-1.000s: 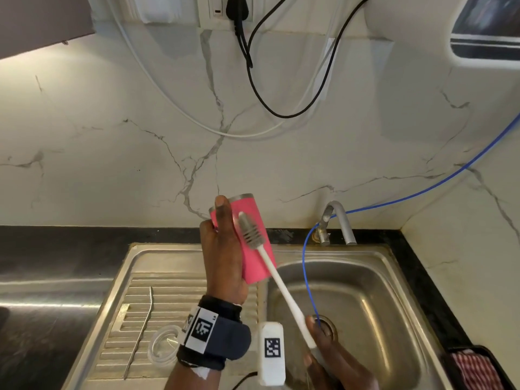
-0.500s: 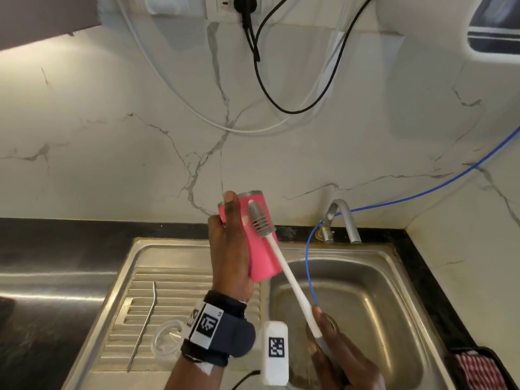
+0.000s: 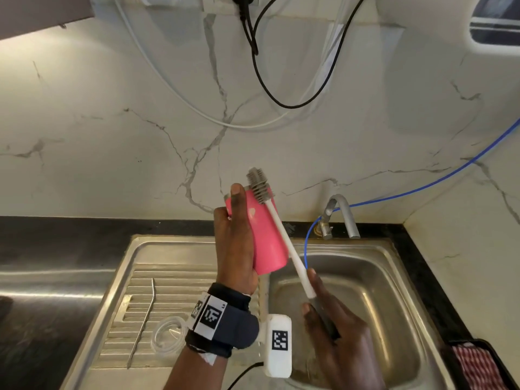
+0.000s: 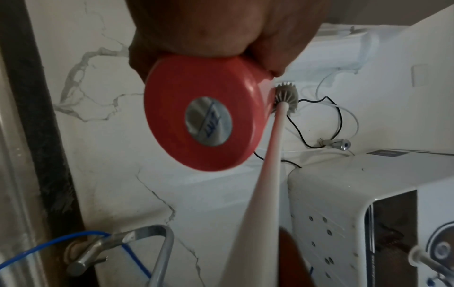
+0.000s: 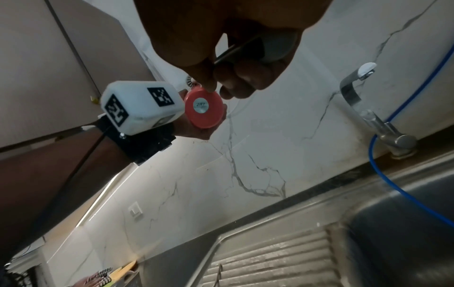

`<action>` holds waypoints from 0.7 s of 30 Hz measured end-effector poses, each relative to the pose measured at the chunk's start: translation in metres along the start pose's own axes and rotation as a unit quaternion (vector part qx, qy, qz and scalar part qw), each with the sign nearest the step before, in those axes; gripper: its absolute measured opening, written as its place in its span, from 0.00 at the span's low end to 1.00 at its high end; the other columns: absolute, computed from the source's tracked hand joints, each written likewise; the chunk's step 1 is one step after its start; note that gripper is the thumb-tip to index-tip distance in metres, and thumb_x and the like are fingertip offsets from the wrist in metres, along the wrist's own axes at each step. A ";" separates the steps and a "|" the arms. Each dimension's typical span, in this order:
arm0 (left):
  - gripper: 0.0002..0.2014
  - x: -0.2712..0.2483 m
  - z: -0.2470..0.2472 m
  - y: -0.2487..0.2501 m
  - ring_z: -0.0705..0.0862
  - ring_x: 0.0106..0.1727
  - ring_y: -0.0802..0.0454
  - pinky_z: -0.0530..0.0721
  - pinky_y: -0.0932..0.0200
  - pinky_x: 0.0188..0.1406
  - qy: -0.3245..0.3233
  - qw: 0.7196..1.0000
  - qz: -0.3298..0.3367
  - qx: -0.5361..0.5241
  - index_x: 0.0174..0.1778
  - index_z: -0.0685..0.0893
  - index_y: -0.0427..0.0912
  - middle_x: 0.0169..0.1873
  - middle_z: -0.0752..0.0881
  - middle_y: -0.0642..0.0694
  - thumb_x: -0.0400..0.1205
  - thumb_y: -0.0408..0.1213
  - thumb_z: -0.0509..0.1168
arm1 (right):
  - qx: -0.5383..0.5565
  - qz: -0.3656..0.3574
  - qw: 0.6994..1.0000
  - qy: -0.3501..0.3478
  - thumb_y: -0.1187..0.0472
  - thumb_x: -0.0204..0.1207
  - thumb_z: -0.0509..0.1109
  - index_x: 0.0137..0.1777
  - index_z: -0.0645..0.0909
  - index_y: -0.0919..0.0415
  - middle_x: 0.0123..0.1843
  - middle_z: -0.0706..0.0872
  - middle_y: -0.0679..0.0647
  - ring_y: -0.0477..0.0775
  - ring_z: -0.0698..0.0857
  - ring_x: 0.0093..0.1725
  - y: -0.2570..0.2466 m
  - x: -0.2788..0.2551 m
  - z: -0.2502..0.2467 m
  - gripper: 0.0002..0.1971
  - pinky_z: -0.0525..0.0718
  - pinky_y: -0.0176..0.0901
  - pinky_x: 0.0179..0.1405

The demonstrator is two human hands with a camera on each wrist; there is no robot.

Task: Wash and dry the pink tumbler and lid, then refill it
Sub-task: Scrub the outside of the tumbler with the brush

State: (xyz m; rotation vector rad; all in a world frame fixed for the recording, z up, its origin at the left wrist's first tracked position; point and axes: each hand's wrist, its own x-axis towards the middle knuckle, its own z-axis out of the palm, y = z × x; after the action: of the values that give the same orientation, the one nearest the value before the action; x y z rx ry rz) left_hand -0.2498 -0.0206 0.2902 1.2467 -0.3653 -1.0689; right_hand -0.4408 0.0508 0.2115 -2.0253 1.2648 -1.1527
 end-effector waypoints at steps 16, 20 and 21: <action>0.37 0.013 0.001 0.003 0.94 0.50 0.43 0.95 0.42 0.44 0.032 0.999 -0.012 -0.017 0.70 0.71 0.50 0.59 0.86 0.40 0.76 0.73 0.66 | -0.012 -0.014 1.000 -0.025 0.56 0.77 0.77 0.80 0.77 0.33 0.42 0.84 0.41 0.38 0.81 0.31 0.015 -0.026 -0.015 0.32 0.79 0.23 0.38; 0.35 0.024 -0.009 0.008 0.91 0.58 0.41 0.93 0.38 0.52 0.070 0.997 -0.010 -0.031 0.74 0.69 0.51 0.64 0.85 0.41 0.81 0.72 0.66 | -0.043 -0.040 0.998 -0.038 0.44 0.85 0.68 0.79 0.77 0.34 0.50 0.80 0.33 0.22 0.73 0.33 0.015 -0.037 -0.023 0.23 0.75 0.14 0.40; 0.34 0.023 -0.008 0.007 0.92 0.55 0.43 0.94 0.38 0.50 0.065 0.997 -0.011 -0.036 0.73 0.69 0.50 0.63 0.85 0.41 0.82 0.71 0.66 | -0.047 -0.042 0.998 -0.030 0.46 0.84 0.69 0.80 0.77 0.35 0.49 0.80 0.34 0.25 0.73 0.32 0.014 -0.034 -0.021 0.24 0.75 0.15 0.39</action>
State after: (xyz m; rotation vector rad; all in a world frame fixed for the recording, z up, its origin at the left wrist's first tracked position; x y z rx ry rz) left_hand -0.2296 -0.0347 0.2865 1.2508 -0.2126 -1.0050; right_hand -0.4731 0.0753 0.1983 -2.1836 1.2350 -1.0790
